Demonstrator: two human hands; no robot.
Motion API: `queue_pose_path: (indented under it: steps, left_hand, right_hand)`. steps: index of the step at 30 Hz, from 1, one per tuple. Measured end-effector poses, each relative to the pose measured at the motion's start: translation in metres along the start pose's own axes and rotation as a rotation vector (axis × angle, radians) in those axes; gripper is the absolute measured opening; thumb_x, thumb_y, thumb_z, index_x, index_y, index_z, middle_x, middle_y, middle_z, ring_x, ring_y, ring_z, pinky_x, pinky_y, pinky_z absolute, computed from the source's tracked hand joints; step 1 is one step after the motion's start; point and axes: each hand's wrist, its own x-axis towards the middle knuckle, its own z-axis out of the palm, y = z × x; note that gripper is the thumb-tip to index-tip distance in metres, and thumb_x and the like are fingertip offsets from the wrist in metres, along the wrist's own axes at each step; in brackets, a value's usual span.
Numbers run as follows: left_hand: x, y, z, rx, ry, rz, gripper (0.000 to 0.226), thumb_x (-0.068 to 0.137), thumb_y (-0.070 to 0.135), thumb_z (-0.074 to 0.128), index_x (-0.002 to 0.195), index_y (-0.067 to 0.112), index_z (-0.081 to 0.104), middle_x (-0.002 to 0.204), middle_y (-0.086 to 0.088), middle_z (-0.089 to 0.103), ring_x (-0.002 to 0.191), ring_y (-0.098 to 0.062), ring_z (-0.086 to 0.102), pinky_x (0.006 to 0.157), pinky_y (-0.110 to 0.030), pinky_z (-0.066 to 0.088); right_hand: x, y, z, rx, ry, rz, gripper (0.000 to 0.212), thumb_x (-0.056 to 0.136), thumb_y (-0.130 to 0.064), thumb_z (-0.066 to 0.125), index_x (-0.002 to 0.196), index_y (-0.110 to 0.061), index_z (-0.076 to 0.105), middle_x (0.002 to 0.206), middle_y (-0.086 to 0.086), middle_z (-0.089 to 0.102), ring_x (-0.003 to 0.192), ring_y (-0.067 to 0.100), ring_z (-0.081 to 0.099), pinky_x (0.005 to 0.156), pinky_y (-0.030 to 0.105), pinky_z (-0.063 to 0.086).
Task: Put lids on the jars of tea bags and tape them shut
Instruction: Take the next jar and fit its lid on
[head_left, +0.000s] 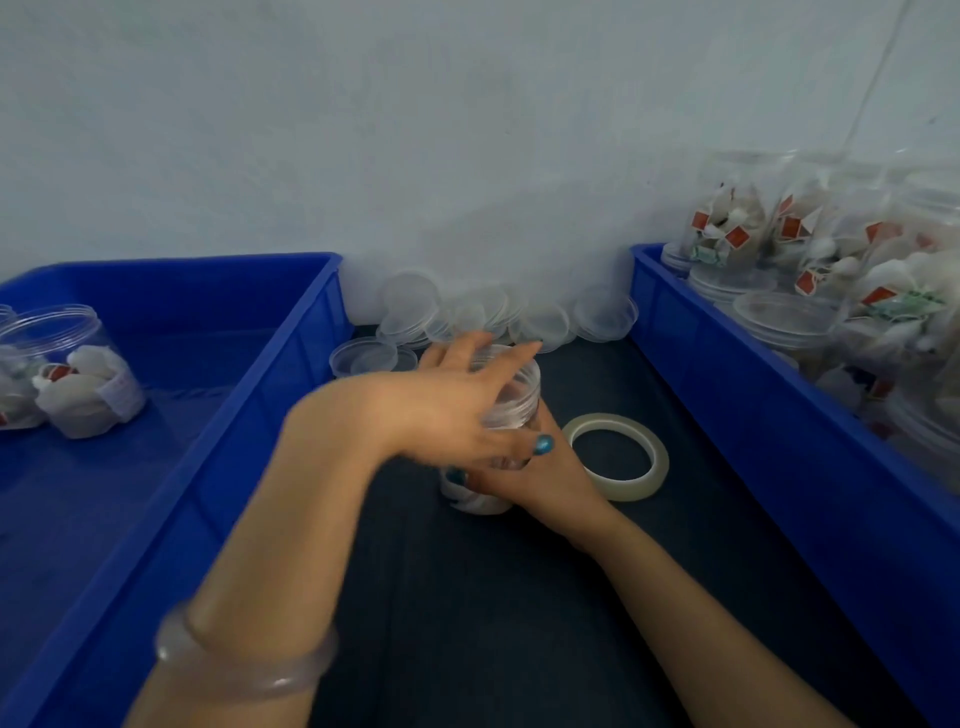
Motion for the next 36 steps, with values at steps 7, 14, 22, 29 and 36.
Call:
queue_pose_path:
  steps: [7, 14, 22, 29, 36]
  left_hand:
    - [-0.002, -0.020, -0.017, 0.001, 0.124, 0.162, 0.072, 0.087, 0.062, 0.060, 0.151, 0.053, 0.027, 0.145, 0.007, 0.045, 0.136, -0.013, 0.038, 0.112, -0.036, 0.037]
    - [0.003, 0.010, 0.002, 0.334, 0.382, -0.201, 0.085, 0.074, 0.089, 0.034, 0.142, 0.039, 0.042, 0.129, -0.011, 0.048, 0.126, -0.027, 0.044, 0.078, -0.038, 0.036]
    - [0.015, 0.033, 0.023, 0.378, 0.510, -0.422, 0.086, 0.087, 0.083, 0.027, 0.130, 0.011, 0.047, 0.114, -0.013, 0.046, 0.105, -0.027, 0.045, 0.077, -0.039, 0.036]
    - [0.009, 0.007, 0.003, 0.141, 0.277, 0.004, 0.072, 0.088, 0.061, 0.059, 0.148, 0.026, 0.040, 0.146, -0.004, 0.038, 0.133, -0.024, 0.039, 0.104, -0.038, 0.042]
    - [0.016, -0.017, 0.000, -0.247, 0.136, 0.415, 0.031, 0.084, 0.030, 0.080, 0.109, 0.034, 0.064, 0.120, 0.014, 0.057, 0.119, -0.005, 0.051, 0.106, -0.035, 0.042]
  right_hand:
    - [0.000, -0.001, 0.002, -0.002, 0.012, -0.019, 0.079, 0.071, 0.006, 0.086, 0.134, -0.019, 0.045, 0.126, -0.005, 0.063, 0.111, -0.003, 0.063, 0.083, 0.013, 0.051]
    - [0.000, -0.003, 0.002, -0.001, 0.001, -0.005, 0.075, 0.072, 0.001, 0.088, 0.133, -0.019, 0.047, 0.124, -0.009, 0.067, 0.113, -0.003, 0.063, 0.086, 0.011, 0.050]
    - [-0.001, -0.004, 0.002, -0.027, -0.001, -0.016, 0.081, 0.073, 0.008, 0.084, 0.134, -0.025, 0.043, 0.128, -0.015, 0.060, 0.114, -0.011, 0.058, 0.087, 0.006, 0.045]
    - [-0.001, -0.002, 0.002, -0.012, 0.014, -0.020, 0.074, 0.072, 0.008, 0.084, 0.130, -0.019, 0.046, 0.121, -0.006, 0.064, 0.106, -0.008, 0.063, 0.080, 0.008, 0.049]
    - [0.000, -0.002, 0.002, -0.054, 0.024, -0.032, 0.073, 0.071, 0.003, 0.087, 0.128, -0.023, 0.049, 0.115, -0.016, 0.066, 0.109, -0.008, 0.062, 0.084, 0.008, 0.048]
